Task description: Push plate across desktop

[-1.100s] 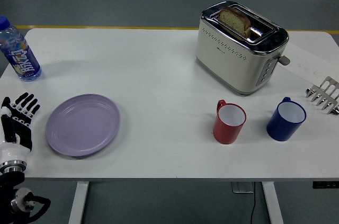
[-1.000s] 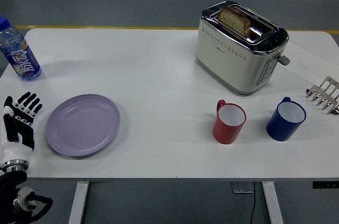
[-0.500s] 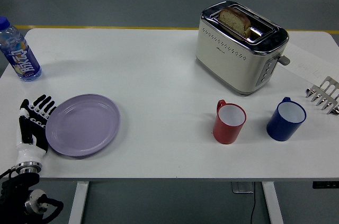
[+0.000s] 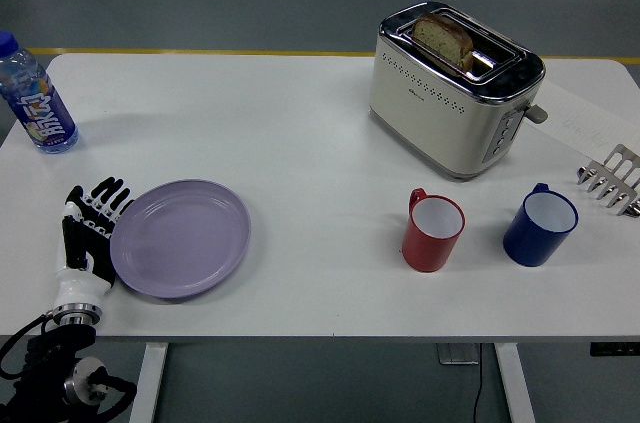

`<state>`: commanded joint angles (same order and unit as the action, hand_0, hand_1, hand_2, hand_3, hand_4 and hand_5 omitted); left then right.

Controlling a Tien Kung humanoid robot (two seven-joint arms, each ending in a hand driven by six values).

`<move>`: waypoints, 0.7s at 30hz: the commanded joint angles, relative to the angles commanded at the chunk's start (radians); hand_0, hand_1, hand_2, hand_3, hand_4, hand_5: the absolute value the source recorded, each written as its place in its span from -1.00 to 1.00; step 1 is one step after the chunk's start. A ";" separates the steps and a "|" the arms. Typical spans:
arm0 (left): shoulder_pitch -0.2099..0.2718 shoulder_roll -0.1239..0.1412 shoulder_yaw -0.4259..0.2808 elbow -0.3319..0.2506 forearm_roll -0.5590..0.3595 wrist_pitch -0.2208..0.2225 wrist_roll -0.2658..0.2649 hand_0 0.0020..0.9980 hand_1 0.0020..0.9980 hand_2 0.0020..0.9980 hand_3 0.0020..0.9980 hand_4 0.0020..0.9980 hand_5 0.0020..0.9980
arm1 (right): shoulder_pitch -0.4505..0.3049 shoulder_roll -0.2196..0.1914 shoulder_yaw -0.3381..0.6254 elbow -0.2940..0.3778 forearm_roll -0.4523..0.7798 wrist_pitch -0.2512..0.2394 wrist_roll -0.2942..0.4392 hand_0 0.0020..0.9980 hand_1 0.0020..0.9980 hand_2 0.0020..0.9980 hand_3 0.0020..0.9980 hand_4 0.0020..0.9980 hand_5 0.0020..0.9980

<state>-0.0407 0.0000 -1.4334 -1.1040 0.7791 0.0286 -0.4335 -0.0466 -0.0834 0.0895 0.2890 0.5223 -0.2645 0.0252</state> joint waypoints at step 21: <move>0.000 0.006 0.159 -0.037 -0.051 -0.001 0.004 0.56 0.61 0.56 0.28 0.01 1.00 | -0.005 -0.004 -0.002 0.001 -0.005 0.002 0.003 0.14 0.10 0.34 0.19 -0.34 -0.19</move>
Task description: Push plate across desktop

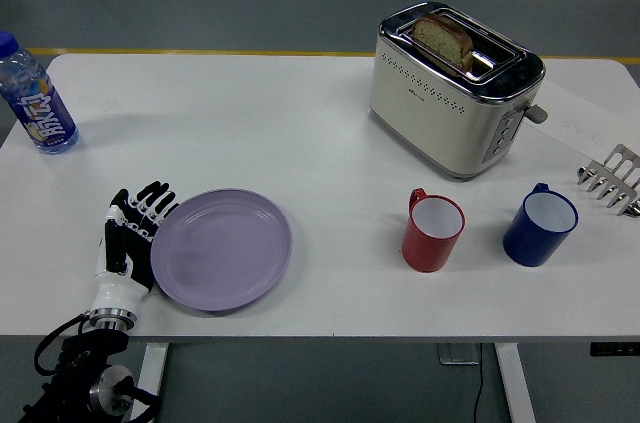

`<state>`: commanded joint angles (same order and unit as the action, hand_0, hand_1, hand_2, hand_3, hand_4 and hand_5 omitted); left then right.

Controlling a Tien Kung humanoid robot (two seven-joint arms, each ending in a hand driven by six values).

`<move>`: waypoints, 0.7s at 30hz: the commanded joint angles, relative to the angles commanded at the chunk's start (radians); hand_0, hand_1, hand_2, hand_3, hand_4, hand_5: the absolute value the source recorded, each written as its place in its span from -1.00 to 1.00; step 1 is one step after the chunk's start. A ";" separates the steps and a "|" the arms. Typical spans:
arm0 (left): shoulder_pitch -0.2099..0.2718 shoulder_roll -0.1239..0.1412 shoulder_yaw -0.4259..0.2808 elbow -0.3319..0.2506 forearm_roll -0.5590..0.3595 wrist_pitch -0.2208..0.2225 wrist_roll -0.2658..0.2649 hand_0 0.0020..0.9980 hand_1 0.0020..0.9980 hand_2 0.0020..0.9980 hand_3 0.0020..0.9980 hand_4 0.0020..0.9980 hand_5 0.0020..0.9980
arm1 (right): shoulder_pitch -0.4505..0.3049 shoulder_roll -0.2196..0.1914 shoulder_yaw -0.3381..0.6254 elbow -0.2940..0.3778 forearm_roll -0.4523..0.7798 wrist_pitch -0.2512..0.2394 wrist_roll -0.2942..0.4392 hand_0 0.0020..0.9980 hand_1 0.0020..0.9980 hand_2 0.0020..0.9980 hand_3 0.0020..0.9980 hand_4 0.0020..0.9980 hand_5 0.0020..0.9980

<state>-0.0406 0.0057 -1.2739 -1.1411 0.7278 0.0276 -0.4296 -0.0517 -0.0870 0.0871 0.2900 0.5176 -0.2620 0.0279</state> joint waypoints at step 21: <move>-0.017 0.003 0.078 -0.023 -0.025 -0.004 0.003 0.55 0.60 0.56 0.28 -0.01 1.00 | 0.005 -0.002 -0.005 0.001 0.003 0.003 0.004 0.14 0.10 0.34 0.19 -0.34 -0.18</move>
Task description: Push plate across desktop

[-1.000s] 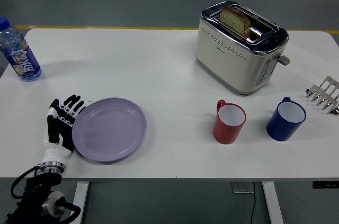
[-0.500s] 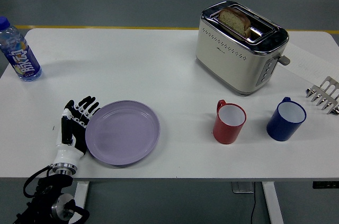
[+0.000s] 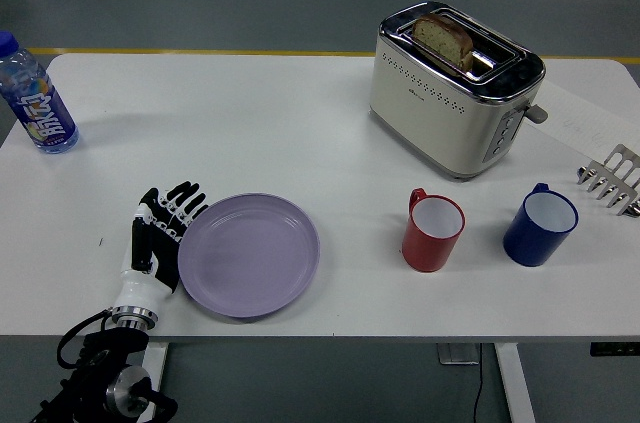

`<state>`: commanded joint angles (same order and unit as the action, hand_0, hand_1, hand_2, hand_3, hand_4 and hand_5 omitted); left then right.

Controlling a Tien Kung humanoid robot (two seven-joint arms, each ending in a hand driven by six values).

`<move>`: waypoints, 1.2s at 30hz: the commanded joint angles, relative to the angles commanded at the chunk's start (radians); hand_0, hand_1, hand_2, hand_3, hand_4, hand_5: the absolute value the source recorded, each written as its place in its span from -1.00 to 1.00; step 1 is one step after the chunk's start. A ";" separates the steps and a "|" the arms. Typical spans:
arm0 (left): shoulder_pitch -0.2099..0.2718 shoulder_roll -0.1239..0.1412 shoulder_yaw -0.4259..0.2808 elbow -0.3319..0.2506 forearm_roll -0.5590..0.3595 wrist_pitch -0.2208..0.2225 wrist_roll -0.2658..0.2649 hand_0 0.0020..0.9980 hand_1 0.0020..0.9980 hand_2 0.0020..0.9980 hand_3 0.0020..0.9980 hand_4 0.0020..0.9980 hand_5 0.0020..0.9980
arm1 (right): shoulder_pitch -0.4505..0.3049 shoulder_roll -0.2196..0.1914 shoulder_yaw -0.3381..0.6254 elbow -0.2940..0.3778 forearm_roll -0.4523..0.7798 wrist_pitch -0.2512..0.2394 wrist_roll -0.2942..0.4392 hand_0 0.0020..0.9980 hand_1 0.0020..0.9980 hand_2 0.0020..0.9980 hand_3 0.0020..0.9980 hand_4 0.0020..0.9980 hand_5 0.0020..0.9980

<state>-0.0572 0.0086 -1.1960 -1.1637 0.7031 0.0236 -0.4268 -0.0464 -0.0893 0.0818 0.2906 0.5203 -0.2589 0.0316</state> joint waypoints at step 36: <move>-0.033 -0.006 0.122 -0.009 -0.018 -0.008 0.008 0.54 0.59 0.56 0.29 -0.02 1.00 | 0.003 -0.003 -0.003 0.001 0.002 0.000 0.004 0.13 0.10 0.34 0.19 -0.34 -0.18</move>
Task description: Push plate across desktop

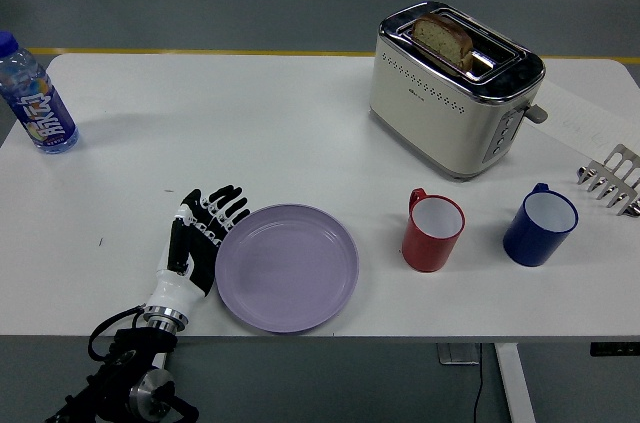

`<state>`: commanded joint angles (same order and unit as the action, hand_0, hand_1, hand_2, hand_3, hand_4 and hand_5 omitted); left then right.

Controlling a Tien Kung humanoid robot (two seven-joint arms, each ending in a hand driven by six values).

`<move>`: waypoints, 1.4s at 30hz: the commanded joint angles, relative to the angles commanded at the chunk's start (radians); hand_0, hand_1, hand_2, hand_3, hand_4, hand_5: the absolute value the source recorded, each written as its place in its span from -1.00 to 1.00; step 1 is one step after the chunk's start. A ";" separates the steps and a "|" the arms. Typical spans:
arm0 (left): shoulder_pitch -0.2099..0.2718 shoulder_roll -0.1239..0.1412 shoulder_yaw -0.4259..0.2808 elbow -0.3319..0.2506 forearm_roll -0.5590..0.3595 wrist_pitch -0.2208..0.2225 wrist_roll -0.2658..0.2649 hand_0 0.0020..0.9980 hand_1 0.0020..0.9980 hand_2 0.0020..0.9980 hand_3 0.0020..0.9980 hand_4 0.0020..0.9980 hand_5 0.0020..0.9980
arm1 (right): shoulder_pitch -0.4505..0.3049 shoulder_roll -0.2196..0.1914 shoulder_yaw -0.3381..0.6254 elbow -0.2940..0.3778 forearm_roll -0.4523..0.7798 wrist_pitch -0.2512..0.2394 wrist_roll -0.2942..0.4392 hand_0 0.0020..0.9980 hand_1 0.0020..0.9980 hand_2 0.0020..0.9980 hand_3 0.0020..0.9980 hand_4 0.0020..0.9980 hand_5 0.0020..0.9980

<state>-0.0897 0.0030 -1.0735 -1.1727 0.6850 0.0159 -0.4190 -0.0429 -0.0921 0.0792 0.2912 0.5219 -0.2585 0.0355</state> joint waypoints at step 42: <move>-0.027 -0.003 0.072 -0.012 -0.041 -0.009 0.000 0.53 0.58 0.56 0.29 -0.03 1.00 | 0.002 -0.003 -0.001 0.001 -0.004 0.000 0.003 0.13 0.10 0.34 0.18 -0.33 -0.19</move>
<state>-0.1169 0.0000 -1.0012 -1.1848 0.6437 0.0066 -0.4188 -0.0406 -0.0952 0.0781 0.2920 0.5183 -0.2585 0.0381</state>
